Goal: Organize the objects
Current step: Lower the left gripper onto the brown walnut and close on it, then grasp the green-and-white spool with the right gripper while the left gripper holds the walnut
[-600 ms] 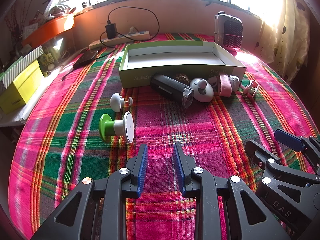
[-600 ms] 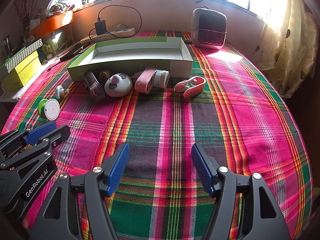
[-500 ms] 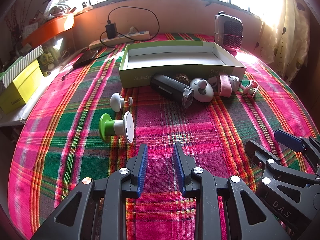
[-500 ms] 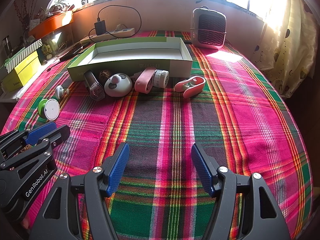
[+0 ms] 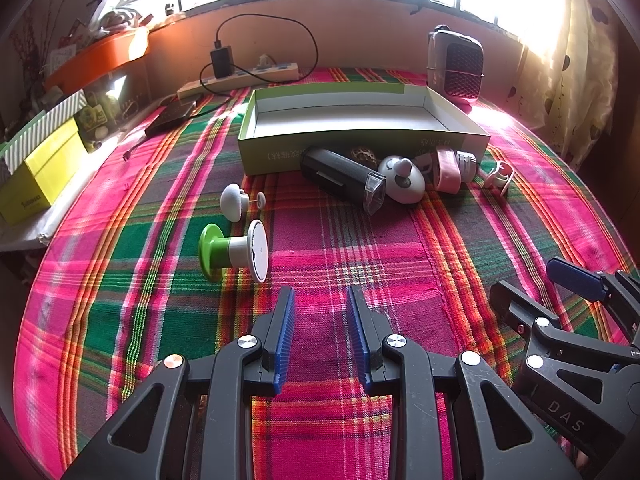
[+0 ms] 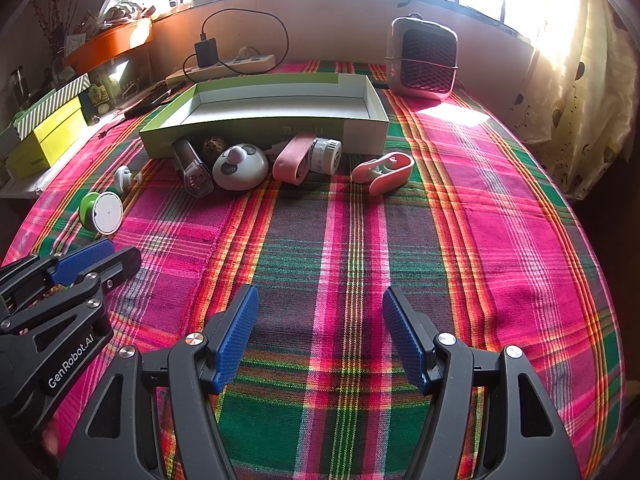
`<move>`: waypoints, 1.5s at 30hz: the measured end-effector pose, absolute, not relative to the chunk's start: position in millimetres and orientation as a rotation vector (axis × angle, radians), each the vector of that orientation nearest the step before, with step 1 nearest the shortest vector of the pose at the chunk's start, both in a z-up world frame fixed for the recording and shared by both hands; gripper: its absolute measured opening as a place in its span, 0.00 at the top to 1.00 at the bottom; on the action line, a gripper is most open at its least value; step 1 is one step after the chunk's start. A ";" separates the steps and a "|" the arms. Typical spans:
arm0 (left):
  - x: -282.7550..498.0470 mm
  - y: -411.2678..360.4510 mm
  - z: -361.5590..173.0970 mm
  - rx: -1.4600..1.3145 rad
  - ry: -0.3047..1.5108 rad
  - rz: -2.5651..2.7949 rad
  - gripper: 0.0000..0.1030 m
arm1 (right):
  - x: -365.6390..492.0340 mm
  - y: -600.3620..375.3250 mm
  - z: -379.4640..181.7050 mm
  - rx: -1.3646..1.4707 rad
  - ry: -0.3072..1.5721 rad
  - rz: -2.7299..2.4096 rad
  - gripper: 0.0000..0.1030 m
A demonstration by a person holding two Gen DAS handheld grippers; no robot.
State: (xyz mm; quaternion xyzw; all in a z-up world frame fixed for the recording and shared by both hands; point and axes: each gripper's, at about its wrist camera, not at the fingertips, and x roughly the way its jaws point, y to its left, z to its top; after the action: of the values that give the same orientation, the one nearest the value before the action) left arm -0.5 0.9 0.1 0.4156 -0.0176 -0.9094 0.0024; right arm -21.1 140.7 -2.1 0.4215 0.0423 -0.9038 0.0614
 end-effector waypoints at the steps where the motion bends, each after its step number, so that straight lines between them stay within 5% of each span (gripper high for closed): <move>1: -0.9 1.9 0.2 1.305 -0.071 -2.858 0.76 | -19.0 142.1 -2.9 1.271 0.146 -2.726 0.37; 15: 32.2 -25.5 24.6 1.280 -0.103 -2.933 0.76 | -12.3 138.4 4.7 1.291 0.405 -2.581 0.37; 26: 53.4 -70.0 33.7 1.253 0.028 -2.943 0.76 | -7.2 118.6 24.7 1.101 0.251 -2.490 0.37; 30: 60.5 -81.6 29.7 1.291 0.068 -2.972 0.66 | -10.0 101.7 25.8 1.062 0.270 -2.451 0.37; 34: 64.6 -91.7 25.7 1.298 0.133 -2.973 0.65 | -13.1 90.8 25.2 1.055 0.271 -2.418 0.37; 45: 52.0 -83.6 7.6 1.369 0.084 -2.948 0.65 | -25.0 60.1 23.1 1.030 0.272 -2.317 0.37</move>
State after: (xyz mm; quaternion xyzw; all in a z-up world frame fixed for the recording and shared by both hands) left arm 52.0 -83.6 7.6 0.4203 0.0259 -0.9053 -0.0551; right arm -25.0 60.1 23.1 0.3863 0.1020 -0.8692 0.2913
